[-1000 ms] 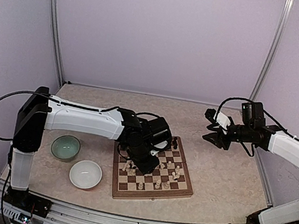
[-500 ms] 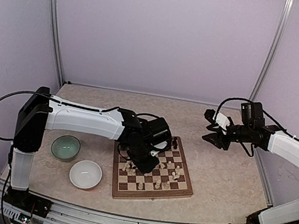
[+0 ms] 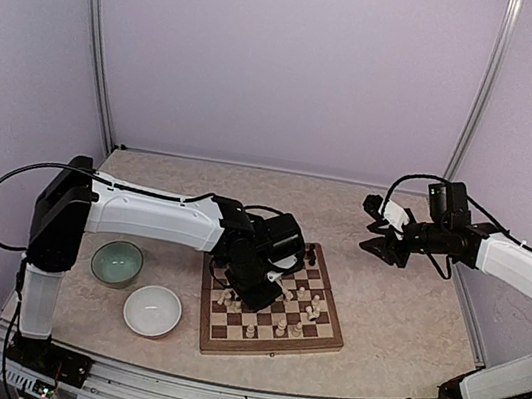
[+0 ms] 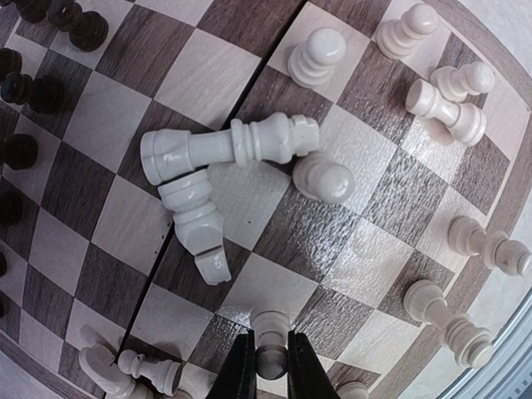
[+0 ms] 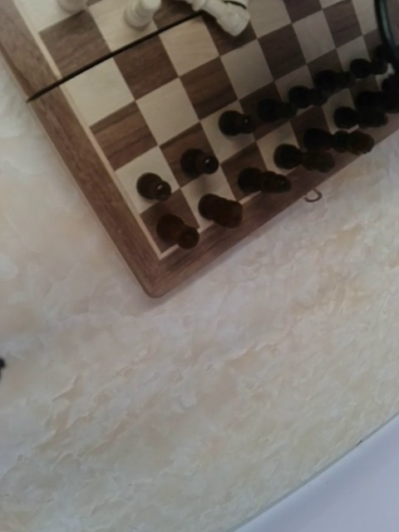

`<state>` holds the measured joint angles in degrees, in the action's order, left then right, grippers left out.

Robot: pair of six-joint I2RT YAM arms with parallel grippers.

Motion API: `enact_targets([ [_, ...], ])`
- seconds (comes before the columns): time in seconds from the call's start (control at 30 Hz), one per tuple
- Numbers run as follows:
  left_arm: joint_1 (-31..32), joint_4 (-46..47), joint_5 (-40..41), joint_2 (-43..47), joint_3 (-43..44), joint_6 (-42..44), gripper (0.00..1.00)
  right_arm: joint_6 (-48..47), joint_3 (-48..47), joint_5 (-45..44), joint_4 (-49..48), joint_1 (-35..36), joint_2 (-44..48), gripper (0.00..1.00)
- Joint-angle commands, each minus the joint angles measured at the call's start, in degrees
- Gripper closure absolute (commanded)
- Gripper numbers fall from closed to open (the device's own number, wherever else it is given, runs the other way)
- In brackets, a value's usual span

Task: Set up the chess pieces on the board
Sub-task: Pick up the pawn from the chessboard, then place the pawn on a2.

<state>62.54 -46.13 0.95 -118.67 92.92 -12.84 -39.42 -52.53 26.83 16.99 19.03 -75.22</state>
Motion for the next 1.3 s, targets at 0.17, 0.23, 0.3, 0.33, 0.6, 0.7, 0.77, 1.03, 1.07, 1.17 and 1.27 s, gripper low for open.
enact_targets([
  [0.17, -0.2, -2.6, 0.4, 10.0, -1.3, -2.0, 0.89, -0.1, 0.8, 0.0, 0.6, 0.7, -0.5, 0.53],
  [0.23, -0.4, -2.0, 0.9, 13.7, -4.8, -3.7, 0.89, -0.1, 0.9, -0.1, 0.7, 0.7, -0.5, 0.53],
  [0.3, -0.4, -1.3, 0.4, 16.6, -8.8, -5.4, 0.89, -0.2, 0.9, -0.1, 0.6, 0.7, -0.6, 0.53],
  [0.33, -0.4, -0.9, 0.1, 17.6, -10.6, -6.2, 0.89, -0.2, 0.9, -0.1, 0.6, 0.8, -0.7, 0.53],
  [0.6, 0.2, 0.1, 1.1, 21.5, -20.1, -9.6, 0.89, -0.2, 0.8, -0.2, 0.6, 1.2, -1.3, 0.53],
  [0.7, 0.2, -0.2, 2.1, 21.6, -21.1, -9.6, 0.89, -0.2, 0.8, -0.1, 0.6, 1.3, -1.5, 0.53],
  [0.77, 0.3, 0.0, 1.9, 21.2, -21.1, -9.3, 0.89, -0.2, 0.9, -0.4, 0.5, 1.3, -1.8, 0.53],
  [1.03, 0.2, 1.6, 0.7, 18.5, -20.5, -8.1, 0.89, -0.5, 1.0, -1.1, 0.5, 1.4, -2.1, 0.53],
  [1.07, 0.2, 1.6, 0.8, 18.1, -20.6, -7.9, 0.89, -0.5, 1.0, -1.2, 0.5, 1.4, -2.1, 0.53],
  [1.17, 0.2, 2.0, 0.7, 17.1, -20.7, -7.5, 0.89, -0.6, 1.0, -1.2, 0.5, 1.4, -2.3, 0.53],
  [1.27, 0.3, 2.2, -0.1, 16.2, -20.7, -7.0, 0.88, -0.7, 1.1, -1.4, 0.5, 1.4, -2.5, 0.53],
])
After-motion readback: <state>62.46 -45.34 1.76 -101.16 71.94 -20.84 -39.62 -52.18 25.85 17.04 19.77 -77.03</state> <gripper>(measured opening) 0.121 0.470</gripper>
